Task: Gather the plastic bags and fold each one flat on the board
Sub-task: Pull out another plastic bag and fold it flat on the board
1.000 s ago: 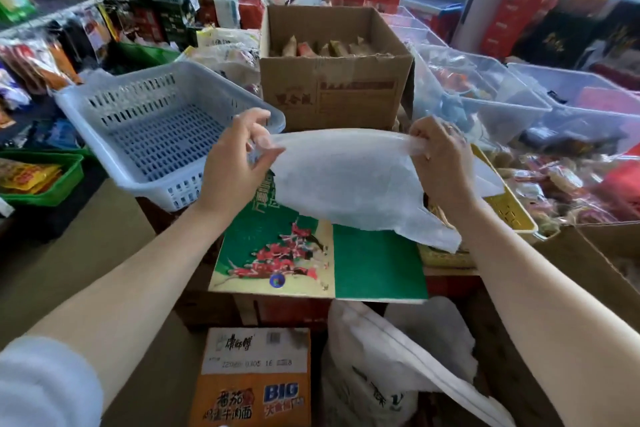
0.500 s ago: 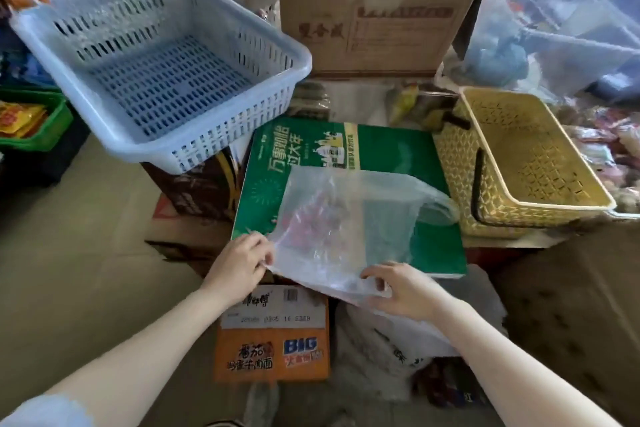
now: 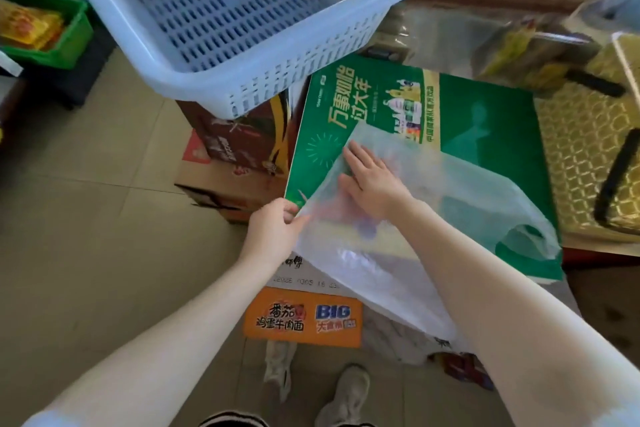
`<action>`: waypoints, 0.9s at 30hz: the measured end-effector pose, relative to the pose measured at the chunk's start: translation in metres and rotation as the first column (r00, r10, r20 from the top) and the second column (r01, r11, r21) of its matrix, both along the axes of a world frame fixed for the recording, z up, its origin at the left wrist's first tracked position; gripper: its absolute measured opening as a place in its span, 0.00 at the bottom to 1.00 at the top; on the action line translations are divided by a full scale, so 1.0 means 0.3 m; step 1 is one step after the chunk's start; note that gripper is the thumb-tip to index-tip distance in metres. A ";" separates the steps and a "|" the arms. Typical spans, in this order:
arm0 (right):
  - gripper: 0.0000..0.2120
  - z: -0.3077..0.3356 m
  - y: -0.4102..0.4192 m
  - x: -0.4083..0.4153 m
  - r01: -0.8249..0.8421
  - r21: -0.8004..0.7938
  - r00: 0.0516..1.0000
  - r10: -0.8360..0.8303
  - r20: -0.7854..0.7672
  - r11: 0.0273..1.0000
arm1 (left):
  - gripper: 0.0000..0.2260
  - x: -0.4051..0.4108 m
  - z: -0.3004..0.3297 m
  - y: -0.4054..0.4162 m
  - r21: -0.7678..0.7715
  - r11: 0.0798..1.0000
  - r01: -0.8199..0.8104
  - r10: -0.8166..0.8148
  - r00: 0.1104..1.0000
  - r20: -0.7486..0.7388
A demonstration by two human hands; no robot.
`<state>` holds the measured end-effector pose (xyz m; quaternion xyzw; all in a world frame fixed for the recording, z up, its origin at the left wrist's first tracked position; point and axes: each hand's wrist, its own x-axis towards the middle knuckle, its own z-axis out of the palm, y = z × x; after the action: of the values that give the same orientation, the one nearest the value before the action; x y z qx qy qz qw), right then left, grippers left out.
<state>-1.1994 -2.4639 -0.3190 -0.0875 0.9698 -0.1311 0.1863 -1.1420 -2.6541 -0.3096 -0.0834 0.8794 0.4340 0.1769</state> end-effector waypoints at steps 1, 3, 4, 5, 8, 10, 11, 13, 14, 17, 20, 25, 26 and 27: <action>0.28 -0.020 0.003 0.001 0.013 0.015 1.000 -0.013 0.014 1.000 | 0.07 -0.006 -0.003 -0.004 0.007 1.000 0.014 -0.014 1.000 0.007; 0.28 -0.050 0.014 0.015 0.045 0.048 0.998 -0.047 0.037 0.998 | 0.05 -0.010 -0.012 -0.023 0.067 0.998 0.013 -0.013 1.000 0.010; 0.28 -0.061 0.021 0.022 0.071 0.058 0.996 -0.074 0.046 0.996 | 0.05 -0.008 -0.017 -0.040 0.095 0.995 0.008 -0.009 1.000 0.014; 0.29 -0.069 0.029 0.027 0.104 0.067 0.993 -0.108 0.053 0.992 | 0.05 -0.002 -0.021 -0.062 0.111 0.994 0.015 -0.018 0.999 0.028; 0.29 -0.072 0.058 0.031 0.163 0.093 0.984 -0.168 0.051 0.982 | 0.07 0.026 -0.015 -0.116 0.041 0.994 0.103 -0.106 0.992 0.069; 0.29 -0.065 0.068 0.029 0.158 0.087 0.985 -0.164 0.061 0.984 | 0.04 0.028 0.000 -0.116 -0.224 0.950 0.218 -0.247 0.962 -0.112; 0.28 -0.064 0.072 0.027 0.156 0.063 0.984 -0.160 0.073 0.986 | 0.03 0.020 0.009 -0.096 -0.355 0.902 0.245 -0.341 0.908 -0.241; 0.27 -0.049 0.080 0.020 0.188 -0.087 0.979 -0.180 0.092 0.978 | 0.07 -0.018 0.020 -0.014 -0.439 0.854 0.280 -0.463 0.794 -0.393; 0.24 -0.023 0.086 0.020 0.253 -0.240 0.967 -0.237 0.095 0.937 | 0.09 -0.046 0.020 0.039 -0.423 0.847 0.323 -0.499 0.757 -0.422; 0.15 0.077 0.156 0.046 0.350 -0.540 0.879 -0.468 -0.094 0.766 | 0.17 -0.127 0.001 0.215 -0.377 0.764 0.523 -0.643 0.664 -0.381; 0.14 0.124 0.296 0.108 0.437 -0.325 0.766 -0.536 -0.353 0.839 | 0.24 -0.206 -0.021 0.361 -0.447 0.673 0.589 -0.733 0.612 -0.298; 0.17 0.075 0.462 0.235 0.539 0.037 0.827 -0.521 -0.211 0.841 | 0.31 -0.324 -0.040 0.525 -0.572 0.481 0.665 -0.870 0.440 -0.221; 0.13 0.067 0.480 0.251 0.535 -0.020 0.820 -0.524 -0.230 0.845 | 0.29 -0.340 -0.043 0.551 -0.567 0.453 0.688 -0.887 0.412 -0.208; 0.10 0.061 0.495 0.261 0.534 -0.093 0.808 -0.540 -0.237 0.840 | 0.26 -0.355 -0.047 0.575 -0.555 0.437 0.708 -0.896 0.394 -0.203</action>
<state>-1.1211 -2.3155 -0.3008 0.1721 0.9690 -0.1768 0.0152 -1.2485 -2.4817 -0.3236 0.4378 0.8824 0.1147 0.1285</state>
